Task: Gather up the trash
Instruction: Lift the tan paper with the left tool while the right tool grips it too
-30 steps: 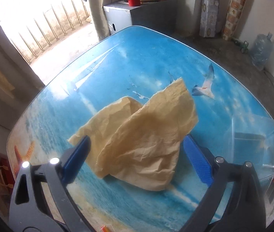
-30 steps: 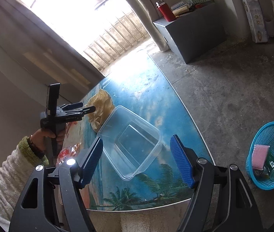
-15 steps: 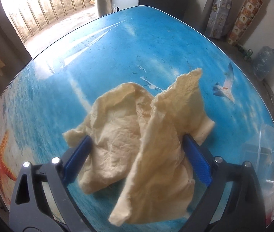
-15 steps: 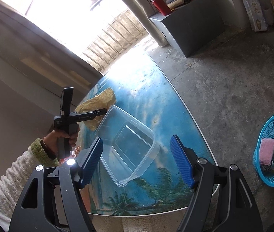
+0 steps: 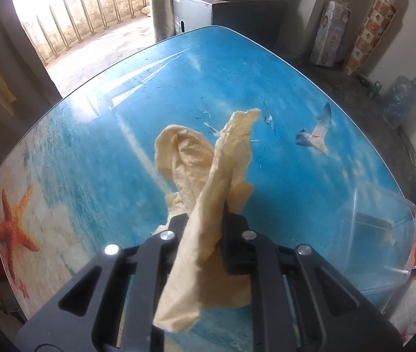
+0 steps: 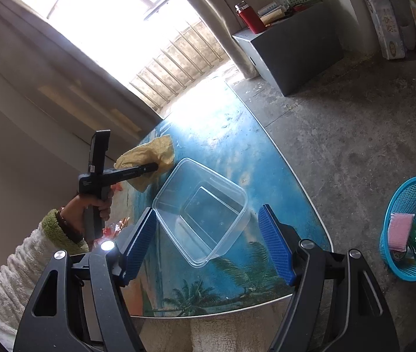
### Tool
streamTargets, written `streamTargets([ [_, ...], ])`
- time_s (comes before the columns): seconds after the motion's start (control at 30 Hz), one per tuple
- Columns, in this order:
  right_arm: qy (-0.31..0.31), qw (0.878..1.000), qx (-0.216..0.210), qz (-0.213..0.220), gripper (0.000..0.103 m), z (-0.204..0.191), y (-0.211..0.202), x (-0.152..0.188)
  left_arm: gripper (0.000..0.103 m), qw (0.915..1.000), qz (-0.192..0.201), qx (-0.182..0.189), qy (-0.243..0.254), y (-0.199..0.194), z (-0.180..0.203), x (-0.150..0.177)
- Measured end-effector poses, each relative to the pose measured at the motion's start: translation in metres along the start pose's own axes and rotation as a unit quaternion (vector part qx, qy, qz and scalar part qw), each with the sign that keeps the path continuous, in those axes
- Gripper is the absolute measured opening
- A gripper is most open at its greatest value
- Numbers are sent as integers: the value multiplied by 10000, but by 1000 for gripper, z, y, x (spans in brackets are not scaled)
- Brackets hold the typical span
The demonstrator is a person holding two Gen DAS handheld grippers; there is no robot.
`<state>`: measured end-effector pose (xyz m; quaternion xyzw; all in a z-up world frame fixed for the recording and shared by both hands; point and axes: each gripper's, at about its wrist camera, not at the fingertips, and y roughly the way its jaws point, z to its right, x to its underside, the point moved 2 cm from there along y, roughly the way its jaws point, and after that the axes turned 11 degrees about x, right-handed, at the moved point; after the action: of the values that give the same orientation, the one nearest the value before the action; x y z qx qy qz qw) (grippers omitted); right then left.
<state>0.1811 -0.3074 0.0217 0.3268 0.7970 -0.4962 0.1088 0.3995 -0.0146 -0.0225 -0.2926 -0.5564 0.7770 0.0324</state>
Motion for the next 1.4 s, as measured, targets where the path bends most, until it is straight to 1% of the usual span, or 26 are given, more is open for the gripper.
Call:
streamTargets([
  [0.1,-185,9998,-77,69,70,-11,-13,10,11,9996,239,149,-102,-41,18,20],
  [0.2,-397,9989,-262,55,70,-27,-20,23,11,9977,544,386,-86,-84,46,49],
  [0.23,-465,9983,-334,42,70,-34,-22,29,11,9964,655,535,-116,-97,55,61],
  [0.3,-565,9971,-505,-6,70,-46,-22,40,11,9910,912,930,-311,-116,72,87],
  [0.4,-599,9957,-692,-111,69,-61,-16,57,11,9799,1170,1450,-719,-120,94,133],
  [0.43,-612,9953,-723,-181,66,-65,-12,63,11,9759,1232,1604,-822,-116,101,147],
  [0.47,-620,9948,-766,-273,59,-69,-9,69,11,9714,1268,1768,-954,-109,107,162],
  [0.53,-621,9936,-829,-449,53,-77,1,80,11,9608,1323,2139,-1167,-91,118,187],
  [0.57,-592,9936,-777,-570,48,-79,8,85,11,9602,1376,2132,-1164,-82,123,197],
  [0.6,-570,9933,-707,-708,44,-81,16,89,11,9629,1415,2016,-1105,-74,128,206],
  [0.63,-545,9931,-662,-802,43,-81,24,93,11,9640,1457,1977,-1020,-66,132,212],
  [0.7,-441,9925,-572,-989,42,-80,39,99,11,9680,1467,1816,-916,-52,137,221],
  [0.77,-337,9917,-574,-1100,42,-80,50,103,11,9710,1441,1743,-777,-41,138,225],
  [0.9,-364,9911,-549,-1154,42,-87,65,106,11,9766,1512,1523,-157,-34,145,229],
  [1.0,-395,9909,-477,-1198,43,-91,77,102,11,9797,1458,1358,240,-31,150,231],
  [1.1,-495,9904,-420,-1220,43,-94,85,97,12,9796,1458,1251,596,-31,145,231],
  [1.23,-473,9881,-465,-1386,42,-91,95,96,13,9776,1432,1123,1055,-31,148,232],
  [1.4,-518,9862,-338,-1534,34,-93,102,101,14,9742,1380,943,1514,-30,156,236],
])
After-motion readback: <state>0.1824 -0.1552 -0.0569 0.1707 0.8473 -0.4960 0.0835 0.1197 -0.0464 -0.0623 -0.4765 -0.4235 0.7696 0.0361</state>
